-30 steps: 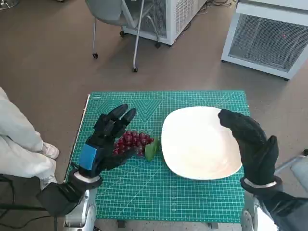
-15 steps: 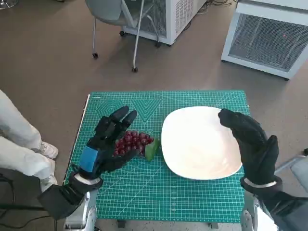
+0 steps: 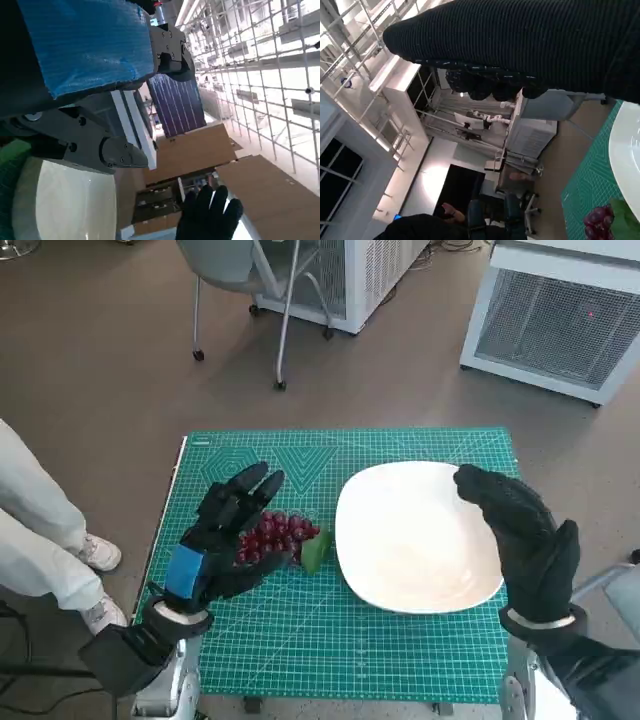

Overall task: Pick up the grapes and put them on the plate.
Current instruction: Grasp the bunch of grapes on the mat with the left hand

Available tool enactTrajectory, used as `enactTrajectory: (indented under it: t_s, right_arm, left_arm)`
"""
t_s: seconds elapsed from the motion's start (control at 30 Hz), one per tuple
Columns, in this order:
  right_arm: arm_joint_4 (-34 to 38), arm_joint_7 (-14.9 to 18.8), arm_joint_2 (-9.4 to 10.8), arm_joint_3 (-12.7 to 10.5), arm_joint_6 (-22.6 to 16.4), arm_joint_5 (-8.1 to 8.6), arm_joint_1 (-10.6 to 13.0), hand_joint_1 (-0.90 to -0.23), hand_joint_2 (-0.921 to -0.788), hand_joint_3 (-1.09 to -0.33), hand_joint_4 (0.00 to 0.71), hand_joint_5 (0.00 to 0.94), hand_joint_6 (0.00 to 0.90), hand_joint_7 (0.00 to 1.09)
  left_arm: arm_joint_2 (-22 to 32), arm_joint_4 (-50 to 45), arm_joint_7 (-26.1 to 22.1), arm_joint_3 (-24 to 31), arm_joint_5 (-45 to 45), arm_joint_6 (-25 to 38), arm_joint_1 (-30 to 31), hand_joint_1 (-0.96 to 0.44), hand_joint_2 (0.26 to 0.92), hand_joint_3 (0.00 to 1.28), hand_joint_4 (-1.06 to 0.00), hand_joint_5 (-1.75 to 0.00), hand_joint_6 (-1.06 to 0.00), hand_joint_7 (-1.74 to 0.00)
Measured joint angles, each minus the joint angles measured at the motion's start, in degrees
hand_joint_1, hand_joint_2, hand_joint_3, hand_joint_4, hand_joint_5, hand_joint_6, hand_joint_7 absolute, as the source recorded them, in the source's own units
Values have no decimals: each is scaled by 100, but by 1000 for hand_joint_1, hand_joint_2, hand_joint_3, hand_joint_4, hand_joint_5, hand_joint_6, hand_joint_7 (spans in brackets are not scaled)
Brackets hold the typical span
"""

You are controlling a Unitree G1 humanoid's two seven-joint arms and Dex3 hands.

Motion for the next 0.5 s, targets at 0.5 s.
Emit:
enactTrajectory:
  t_s: [0.5]
  right_arm:
    - [8,0,-17,-2,-84,-13,-4,-487,-921,-556,657,11,238,835]
  left_arm:
    - [1198,-1441,877,-314,3689,1985,61,-106,738,1,-163,-4,-395,-43]
